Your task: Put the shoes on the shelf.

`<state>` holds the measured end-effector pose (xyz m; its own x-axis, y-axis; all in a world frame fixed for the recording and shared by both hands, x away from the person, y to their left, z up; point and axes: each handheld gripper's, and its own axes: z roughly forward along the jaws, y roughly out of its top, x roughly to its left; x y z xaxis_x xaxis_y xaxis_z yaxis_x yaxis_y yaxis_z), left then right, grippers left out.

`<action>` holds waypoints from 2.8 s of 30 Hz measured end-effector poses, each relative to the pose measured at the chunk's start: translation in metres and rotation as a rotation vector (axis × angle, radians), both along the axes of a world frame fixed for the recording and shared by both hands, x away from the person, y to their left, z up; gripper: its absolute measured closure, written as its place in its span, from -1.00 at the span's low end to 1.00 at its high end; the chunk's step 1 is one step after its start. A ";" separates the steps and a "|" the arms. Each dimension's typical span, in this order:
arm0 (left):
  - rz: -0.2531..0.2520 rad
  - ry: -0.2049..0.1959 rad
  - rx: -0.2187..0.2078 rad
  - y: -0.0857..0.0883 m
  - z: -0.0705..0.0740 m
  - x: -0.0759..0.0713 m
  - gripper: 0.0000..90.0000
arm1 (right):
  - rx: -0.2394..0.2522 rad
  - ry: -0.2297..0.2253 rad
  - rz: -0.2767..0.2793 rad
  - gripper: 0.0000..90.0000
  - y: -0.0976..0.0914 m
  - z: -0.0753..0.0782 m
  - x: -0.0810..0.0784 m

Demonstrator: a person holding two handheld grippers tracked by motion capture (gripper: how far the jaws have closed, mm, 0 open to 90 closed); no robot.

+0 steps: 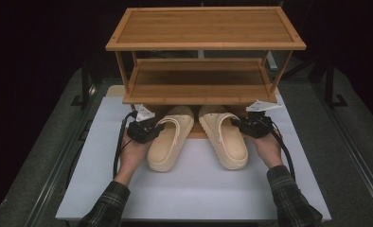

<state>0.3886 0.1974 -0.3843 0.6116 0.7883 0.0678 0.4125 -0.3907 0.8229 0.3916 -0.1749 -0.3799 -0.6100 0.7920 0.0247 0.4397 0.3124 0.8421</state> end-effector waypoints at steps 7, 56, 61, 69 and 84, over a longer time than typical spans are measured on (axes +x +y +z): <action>0.027 -0.007 -0.005 -0.011 -0.005 0.009 0.67 | -0.035 -0.007 -0.027 0.68 0.008 -0.010 0.010; -0.146 0.068 -0.091 0.033 -0.009 -0.058 -0.89 | 0.073 0.097 0.103 -0.80 -0.023 -0.016 -0.058; -0.181 0.102 -0.082 0.032 -0.026 -0.072 -0.97 | 0.077 0.113 0.137 -0.94 -0.024 -0.031 -0.072; -0.237 0.136 -0.001 0.010 -0.055 -0.069 -0.97 | 0.027 0.169 0.173 -0.95 -0.015 -0.056 -0.067; -0.223 0.115 -0.017 0.003 -0.060 -0.057 -0.96 | 0.017 0.190 0.190 -0.91 0.003 -0.061 -0.059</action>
